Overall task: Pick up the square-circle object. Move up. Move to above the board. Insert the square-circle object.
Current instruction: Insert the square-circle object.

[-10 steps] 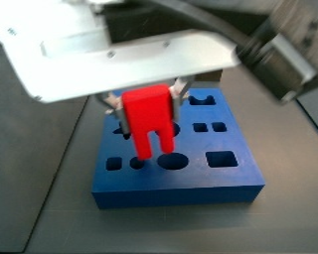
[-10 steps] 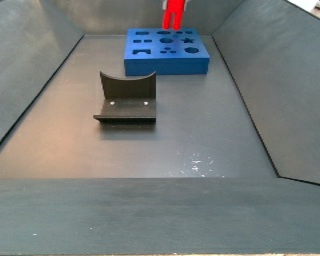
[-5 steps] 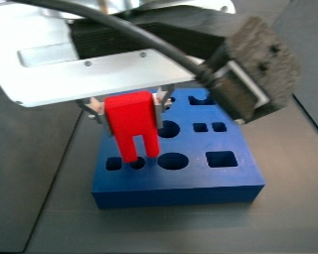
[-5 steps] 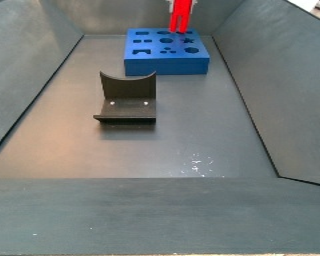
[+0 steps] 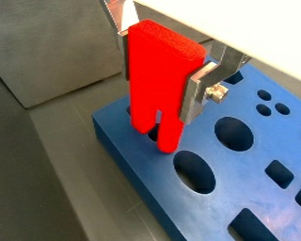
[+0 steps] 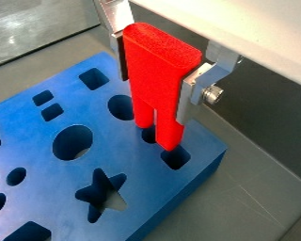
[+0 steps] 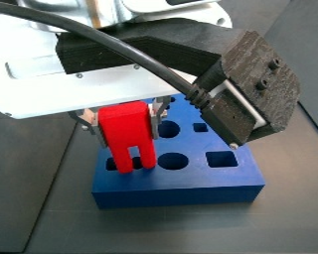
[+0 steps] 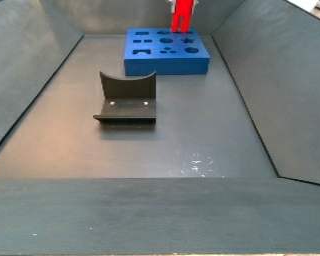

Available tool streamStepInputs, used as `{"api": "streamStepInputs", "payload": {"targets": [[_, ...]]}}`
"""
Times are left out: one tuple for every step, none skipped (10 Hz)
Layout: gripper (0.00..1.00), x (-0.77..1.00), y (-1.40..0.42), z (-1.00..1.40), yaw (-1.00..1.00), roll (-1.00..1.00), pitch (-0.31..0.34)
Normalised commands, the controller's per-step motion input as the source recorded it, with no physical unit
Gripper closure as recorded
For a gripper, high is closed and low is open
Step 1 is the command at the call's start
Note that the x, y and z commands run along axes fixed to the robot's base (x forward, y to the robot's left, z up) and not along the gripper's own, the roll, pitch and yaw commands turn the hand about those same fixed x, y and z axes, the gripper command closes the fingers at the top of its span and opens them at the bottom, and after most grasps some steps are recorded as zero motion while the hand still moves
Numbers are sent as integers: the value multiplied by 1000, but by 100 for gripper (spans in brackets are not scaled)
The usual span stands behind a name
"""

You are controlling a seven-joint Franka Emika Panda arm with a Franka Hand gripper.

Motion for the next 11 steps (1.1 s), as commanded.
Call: {"api": "streamStepInputs", "payload": {"targets": [[100, -40, 0, 0, 0, 219, 14], [100, -34, 0, 0, 0, 219, 31], [100, -20, 3, 0, 0, 13, 0], [100, -120, 0, 0, 0, 147, 0], [100, 0, 0, 0, 0, 51, 0], [100, -23, 0, 0, 0, 0, 0], [100, -71, 0, -23, 0, 79, 0], [100, -123, 20, -34, -17, 120, 0], [100, -69, 66, 0, 0, 27, 0], [100, -120, 74, -17, 0, 66, 0], [100, 0, 0, 0, 0, 0, -7]]}}
